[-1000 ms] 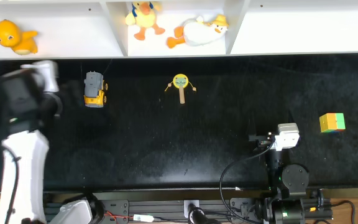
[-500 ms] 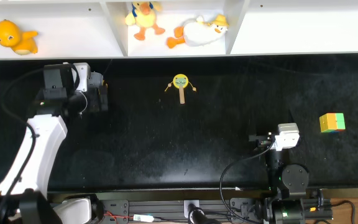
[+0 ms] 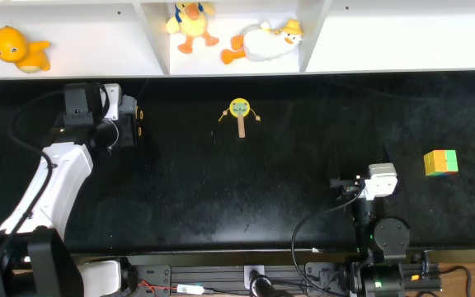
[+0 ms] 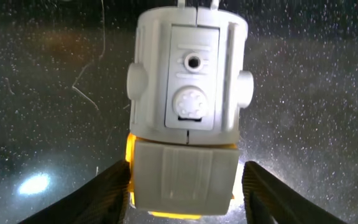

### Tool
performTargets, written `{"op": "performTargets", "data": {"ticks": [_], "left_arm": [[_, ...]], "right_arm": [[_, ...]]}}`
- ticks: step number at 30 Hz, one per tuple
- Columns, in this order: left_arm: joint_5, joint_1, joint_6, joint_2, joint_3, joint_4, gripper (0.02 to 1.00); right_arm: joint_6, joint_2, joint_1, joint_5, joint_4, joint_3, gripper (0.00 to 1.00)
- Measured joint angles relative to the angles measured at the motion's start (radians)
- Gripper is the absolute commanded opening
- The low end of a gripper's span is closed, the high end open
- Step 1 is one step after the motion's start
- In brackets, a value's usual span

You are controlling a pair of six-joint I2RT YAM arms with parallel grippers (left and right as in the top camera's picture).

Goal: Store Toys

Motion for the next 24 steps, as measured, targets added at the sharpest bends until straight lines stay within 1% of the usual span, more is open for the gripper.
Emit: {"op": "performTargets", "data": {"ticks": [5,8,12,17,24], "left_arm": [[-0.003,0.000,-0.004,0.000,0.000,0.016,0.446],[-0.003,0.000,-0.009,0.000,0.000,0.021,0.400],[-0.003,0.000,-0.008,0.000,0.000,0.021,0.375],[-0.003,0.000,-0.008,-0.020,0.000,0.013,0.373],[-0.002,0.000,-0.008,-0.167,0.000,-0.016,0.362]], "right_arm": [[0.000,0.000,0.000,0.000,0.000,0.000,0.993],[0.000,0.000,0.000,0.000,0.000,0.000,0.993],[0.001,0.000,0.000,0.000,0.000,0.000,0.996],[0.000,0.000,0.000,0.000,-0.001,0.000,0.996],[0.000,0.000,0.000,0.000,-0.001,0.000,0.996]]}}
